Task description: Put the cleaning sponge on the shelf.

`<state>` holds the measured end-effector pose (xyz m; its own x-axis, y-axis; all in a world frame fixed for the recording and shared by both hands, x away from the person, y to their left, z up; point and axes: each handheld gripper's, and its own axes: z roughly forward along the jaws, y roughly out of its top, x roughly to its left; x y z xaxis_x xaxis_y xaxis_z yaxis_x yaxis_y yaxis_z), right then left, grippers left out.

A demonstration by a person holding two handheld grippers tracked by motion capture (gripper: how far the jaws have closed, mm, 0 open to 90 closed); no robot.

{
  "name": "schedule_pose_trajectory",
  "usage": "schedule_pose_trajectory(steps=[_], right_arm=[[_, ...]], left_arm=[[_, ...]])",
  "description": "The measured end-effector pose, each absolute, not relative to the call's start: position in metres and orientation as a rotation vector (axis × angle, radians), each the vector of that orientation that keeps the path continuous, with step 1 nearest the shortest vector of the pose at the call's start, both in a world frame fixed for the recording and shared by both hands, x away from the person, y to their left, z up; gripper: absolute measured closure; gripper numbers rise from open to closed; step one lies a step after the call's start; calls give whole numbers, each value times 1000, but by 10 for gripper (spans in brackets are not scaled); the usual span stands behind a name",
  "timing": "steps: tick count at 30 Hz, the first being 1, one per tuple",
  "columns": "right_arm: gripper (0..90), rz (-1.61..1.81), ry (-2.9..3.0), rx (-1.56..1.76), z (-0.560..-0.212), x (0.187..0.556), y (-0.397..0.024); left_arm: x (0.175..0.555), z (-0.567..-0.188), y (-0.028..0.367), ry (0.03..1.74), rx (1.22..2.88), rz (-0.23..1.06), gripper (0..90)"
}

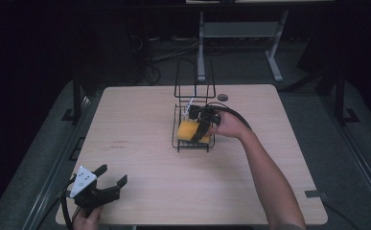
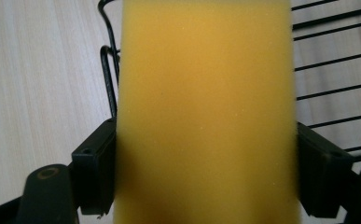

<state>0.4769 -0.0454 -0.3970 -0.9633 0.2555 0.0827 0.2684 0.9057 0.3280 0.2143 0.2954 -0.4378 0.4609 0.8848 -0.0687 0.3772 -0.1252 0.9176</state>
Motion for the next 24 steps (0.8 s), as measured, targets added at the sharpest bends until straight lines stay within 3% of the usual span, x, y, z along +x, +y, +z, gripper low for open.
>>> schedule_pose_trajectory(steps=[24], right_arm=[[197, -555, -3012, -425, -407, 483, -42]], left_arm=[[214, -438, 298, 1106, 1693, 627, 140]])
